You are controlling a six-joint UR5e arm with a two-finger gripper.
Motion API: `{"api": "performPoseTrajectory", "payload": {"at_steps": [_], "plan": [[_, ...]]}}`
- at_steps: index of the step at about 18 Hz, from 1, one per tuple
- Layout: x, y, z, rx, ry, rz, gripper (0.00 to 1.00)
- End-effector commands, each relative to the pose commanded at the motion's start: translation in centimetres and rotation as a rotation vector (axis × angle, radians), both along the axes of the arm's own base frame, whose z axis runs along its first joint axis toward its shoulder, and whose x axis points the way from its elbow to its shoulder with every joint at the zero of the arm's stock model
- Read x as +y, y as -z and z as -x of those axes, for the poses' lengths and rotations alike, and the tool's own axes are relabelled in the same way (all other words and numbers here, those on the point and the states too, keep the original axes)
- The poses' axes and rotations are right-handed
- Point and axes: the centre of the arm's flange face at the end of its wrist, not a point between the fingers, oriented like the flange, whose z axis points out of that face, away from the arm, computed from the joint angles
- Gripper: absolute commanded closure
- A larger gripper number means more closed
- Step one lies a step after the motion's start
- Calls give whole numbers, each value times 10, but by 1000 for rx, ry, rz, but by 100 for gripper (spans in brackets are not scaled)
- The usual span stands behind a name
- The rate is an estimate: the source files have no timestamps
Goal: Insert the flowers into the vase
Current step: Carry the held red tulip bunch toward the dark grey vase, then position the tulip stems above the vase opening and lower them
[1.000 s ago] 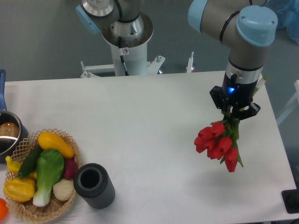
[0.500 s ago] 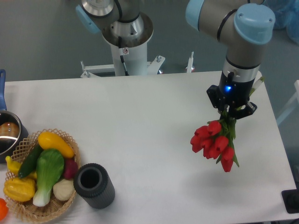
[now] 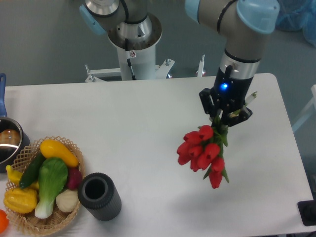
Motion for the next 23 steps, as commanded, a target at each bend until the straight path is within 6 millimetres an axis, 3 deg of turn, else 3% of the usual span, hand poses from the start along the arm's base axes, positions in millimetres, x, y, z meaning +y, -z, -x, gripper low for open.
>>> {"api": "performPoseTrajectory", "payload": {"at_steps": [5, 10, 14, 21, 23], "plan": [[23, -12, -13, -25, -38, -211, 100], [41, -13, -27, -101, -29, -265, 100], [44, -11, -27, -136, -35, -288, 100], [62, -12, -35, -260, 59, -469, 100], [74, -13, -46, -314, 115, -529, 100]]}}
